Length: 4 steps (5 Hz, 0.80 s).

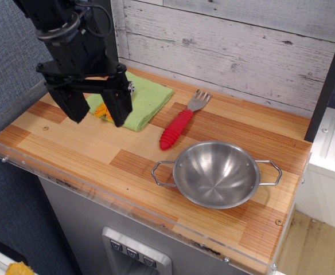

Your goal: Place the orange pepper on top of towel.

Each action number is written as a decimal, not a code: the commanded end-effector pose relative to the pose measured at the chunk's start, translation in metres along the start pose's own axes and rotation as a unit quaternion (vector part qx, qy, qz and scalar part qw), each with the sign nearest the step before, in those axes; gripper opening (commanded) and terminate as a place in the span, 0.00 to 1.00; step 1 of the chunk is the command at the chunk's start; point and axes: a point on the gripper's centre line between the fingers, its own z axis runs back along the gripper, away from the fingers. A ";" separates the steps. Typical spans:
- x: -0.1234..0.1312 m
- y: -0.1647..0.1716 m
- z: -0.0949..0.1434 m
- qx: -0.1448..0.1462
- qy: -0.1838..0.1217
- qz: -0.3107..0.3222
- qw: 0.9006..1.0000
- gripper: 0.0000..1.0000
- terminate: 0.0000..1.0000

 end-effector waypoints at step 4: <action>0.026 -0.015 0.004 0.100 0.048 -0.136 0.985 1.00 0.00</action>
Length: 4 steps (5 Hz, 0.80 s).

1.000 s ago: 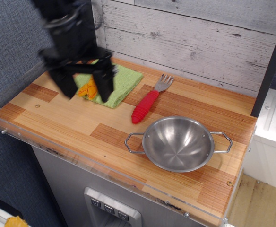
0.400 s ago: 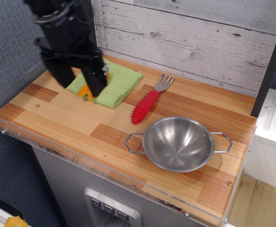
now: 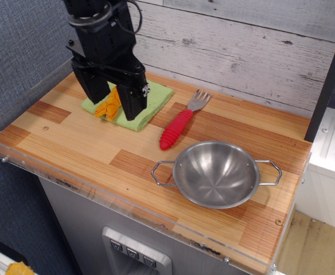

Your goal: Place the orange pepper on top of towel.

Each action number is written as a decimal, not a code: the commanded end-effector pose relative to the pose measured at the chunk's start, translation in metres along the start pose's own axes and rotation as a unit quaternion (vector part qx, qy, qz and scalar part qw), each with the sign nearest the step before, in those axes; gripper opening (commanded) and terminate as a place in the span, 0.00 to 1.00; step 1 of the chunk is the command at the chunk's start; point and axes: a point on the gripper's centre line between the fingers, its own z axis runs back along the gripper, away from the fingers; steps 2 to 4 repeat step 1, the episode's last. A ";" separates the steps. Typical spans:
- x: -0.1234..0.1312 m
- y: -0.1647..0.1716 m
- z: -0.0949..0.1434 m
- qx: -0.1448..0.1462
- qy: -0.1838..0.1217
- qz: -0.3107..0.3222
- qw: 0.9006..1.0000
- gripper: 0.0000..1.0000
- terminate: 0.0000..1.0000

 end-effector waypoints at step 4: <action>0.005 0.003 0.009 0.047 0.034 0.007 0.998 1.00 1.00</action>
